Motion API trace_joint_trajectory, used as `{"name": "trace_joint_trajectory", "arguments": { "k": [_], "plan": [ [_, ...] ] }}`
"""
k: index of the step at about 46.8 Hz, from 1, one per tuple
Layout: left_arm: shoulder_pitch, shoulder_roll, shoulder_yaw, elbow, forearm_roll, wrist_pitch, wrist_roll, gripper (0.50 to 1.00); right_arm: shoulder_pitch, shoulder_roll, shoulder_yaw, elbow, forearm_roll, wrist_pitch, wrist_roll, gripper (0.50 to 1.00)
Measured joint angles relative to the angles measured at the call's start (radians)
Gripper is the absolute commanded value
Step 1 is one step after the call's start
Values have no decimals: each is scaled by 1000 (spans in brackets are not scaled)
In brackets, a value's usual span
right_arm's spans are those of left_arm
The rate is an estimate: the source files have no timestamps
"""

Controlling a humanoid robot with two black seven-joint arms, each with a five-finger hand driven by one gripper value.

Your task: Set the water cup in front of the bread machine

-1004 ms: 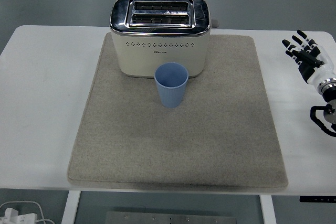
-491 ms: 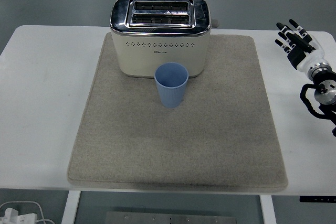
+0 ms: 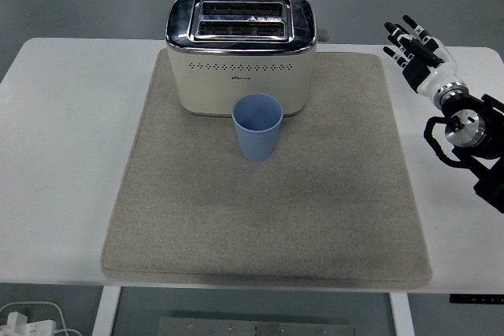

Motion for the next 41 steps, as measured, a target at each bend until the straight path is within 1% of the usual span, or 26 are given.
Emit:
{"name": "trace_joint_trajectory", "arguments": {
  "k": [13,22,31,36,41],
  "plan": [
    [0,0,-1,0,0,0,0,1000,5,12,1,6,1,11,1,924],
    [0,0,-2,3,-1,0,0,1000,3,13,0,7,-3,81,1,924],
    [0,0,-1,2,-1,0,0,1000,-1,15,-3,6,-4,86,1,924],
    [0,0,-1,0,-1,0,0,1000,-1,37,-9,4,-13,85,0,924],
    [0,0,-2,0,-1,0,0,1000,2,42,-9,1,-27,82,0,924]
  ]
}}
